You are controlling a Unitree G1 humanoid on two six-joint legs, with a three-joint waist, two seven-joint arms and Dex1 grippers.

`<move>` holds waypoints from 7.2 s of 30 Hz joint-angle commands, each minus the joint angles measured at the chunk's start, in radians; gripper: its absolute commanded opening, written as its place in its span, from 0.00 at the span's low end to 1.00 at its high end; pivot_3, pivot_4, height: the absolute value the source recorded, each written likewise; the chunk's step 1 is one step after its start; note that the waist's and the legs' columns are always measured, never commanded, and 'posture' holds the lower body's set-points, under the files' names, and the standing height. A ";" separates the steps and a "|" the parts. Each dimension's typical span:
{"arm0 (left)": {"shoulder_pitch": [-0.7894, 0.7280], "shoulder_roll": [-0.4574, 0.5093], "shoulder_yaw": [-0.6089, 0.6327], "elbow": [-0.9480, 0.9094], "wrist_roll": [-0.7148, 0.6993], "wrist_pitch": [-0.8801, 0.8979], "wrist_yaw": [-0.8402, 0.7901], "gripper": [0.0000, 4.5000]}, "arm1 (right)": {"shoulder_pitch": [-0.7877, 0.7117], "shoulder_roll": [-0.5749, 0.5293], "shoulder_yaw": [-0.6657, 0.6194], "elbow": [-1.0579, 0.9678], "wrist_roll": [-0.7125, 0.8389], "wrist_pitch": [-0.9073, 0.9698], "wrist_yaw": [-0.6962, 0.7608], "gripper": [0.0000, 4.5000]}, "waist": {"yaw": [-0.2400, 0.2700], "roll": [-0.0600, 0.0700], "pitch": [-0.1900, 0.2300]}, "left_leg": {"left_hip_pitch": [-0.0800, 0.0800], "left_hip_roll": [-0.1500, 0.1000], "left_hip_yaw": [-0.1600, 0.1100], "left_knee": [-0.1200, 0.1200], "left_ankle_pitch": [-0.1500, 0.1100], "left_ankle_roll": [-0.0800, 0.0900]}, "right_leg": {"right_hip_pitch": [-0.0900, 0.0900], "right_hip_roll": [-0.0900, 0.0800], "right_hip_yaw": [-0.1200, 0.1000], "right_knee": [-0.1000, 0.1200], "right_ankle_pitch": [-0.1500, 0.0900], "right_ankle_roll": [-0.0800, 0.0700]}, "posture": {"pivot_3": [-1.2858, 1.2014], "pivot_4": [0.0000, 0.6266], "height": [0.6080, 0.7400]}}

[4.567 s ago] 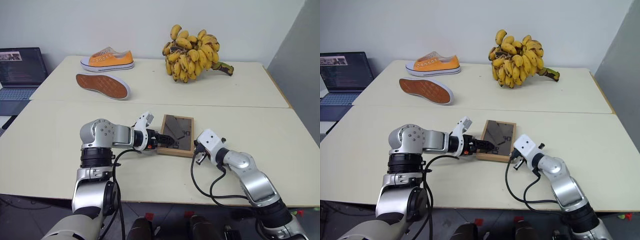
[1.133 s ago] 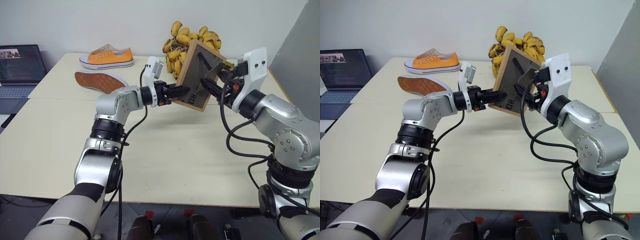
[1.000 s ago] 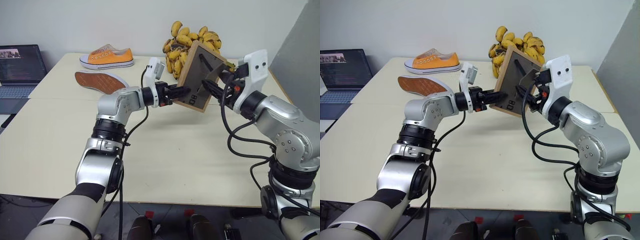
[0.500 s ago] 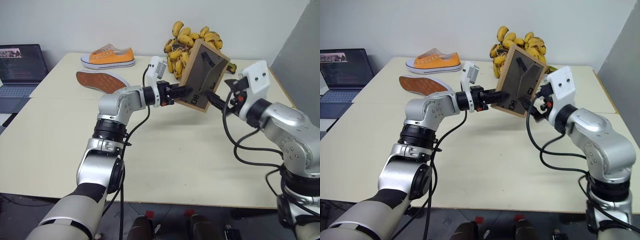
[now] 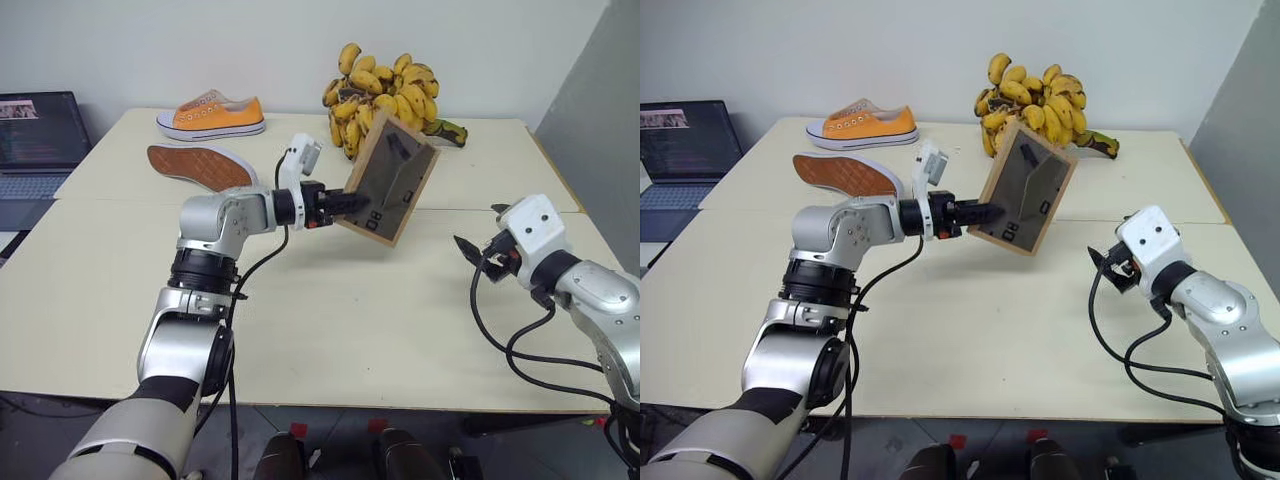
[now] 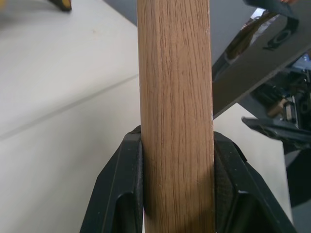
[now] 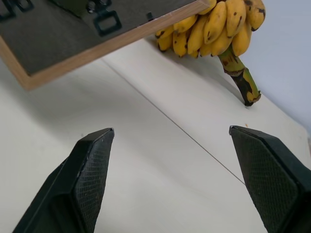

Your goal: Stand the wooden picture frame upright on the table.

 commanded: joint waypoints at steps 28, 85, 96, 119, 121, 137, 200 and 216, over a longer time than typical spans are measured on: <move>-0.074 0.036 0.063 -0.036 -0.031 -0.006 0.038 0.29 | -0.015 0.014 -0.022 0.104 -0.192 -0.292 0.050 0.89 | 0.001 0.000 0.000 | 0.002 0.000 0.000 0.002 0.000 0.000 | 0.002 0.000 0.000 0.001 0.000 0.000 | 0.52 0.24 1.00; -0.007 0.086 0.165 -0.325 -0.291 0.584 0.180 0.29 | -0.433 -0.069 0.373 1.018 -1.210 -1.433 -0.918 0.89 | -0.005 0.000 0.000 | 0.003 -0.001 0.001 0.004 0.002 -0.004 | 0.002 -0.001 0.001 0.005 0.001 0.000 | 0.52 0.24 1.00; 0.002 0.087 0.145 -0.352 -0.322 0.625 0.176 0.29 | -0.492 -0.014 0.449 1.055 -1.221 -1.435 -0.976 0.89 | -0.006 0.000 0.000 | 0.004 -0.001 0.001 0.004 0.003 -0.004 | 0.002 -0.001 0.002 0.007 0.001 0.000 | 0.52 0.24 1.00; -0.012 0.140 0.172 -0.195 -0.362 0.638 0.141 0.29 | -0.508 -0.042 0.390 0.857 -1.202 -1.433 -1.037 0.89 | -0.006 0.000 0.000 | 0.004 -0.001 0.001 0.005 0.003 -0.004 | 0.001 -0.001 0.002 0.009 0.001 0.000 | 0.52 0.24 1.00; -0.016 0.153 0.170 -0.178 -0.371 0.638 0.122 0.29 | -0.498 -0.051 0.389 0.841 -1.206 -1.435 -1.039 0.89 | -0.006 0.000 0.000 | 0.004 -0.001 0.001 0.005 0.002 -0.004 | 0.001 -0.001 0.002 0.009 0.001 0.000 | 0.52 0.24 1.00; -0.020 0.156 0.142 -0.217 -0.405 0.636 0.093 0.29 | -0.485 -0.070 0.390 0.856 -1.198 -1.439 -1.031 0.65 | -0.006 0.000 0.000 | 0.004 -0.001 0.001 0.005 0.002 -0.004 | 0.001 -0.001 0.002 0.010 0.000 0.000 | 0.52 0.24 1.00; 0.497 0.289 0.374 -0.771 -0.353 0.070 0.209 0.81 | -0.600 0.079 0.458 1.030 -0.992 -1.605 -0.796 0.31 | -0.024 0.000 0.000 | 0.006 -0.001 0.003 0.005 0.001 -0.001 | 0.001 -0.001 0.004 0.012 0.000 -0.001 | 0.52 0.24 1.00; 0.786 0.387 0.565 -0.888 -0.418 0.016 0.247 0.81 | -0.526 0.383 0.467 1.008 0.025 -1.099 0.238 0.31 | -0.027 -0.002 -0.001 | 0.013 0.001 -0.003 0.004 0.001 0.000 | 0.012 -0.001 -0.002 0.008 0.000 -0.002 | 0.52 0.24 1.00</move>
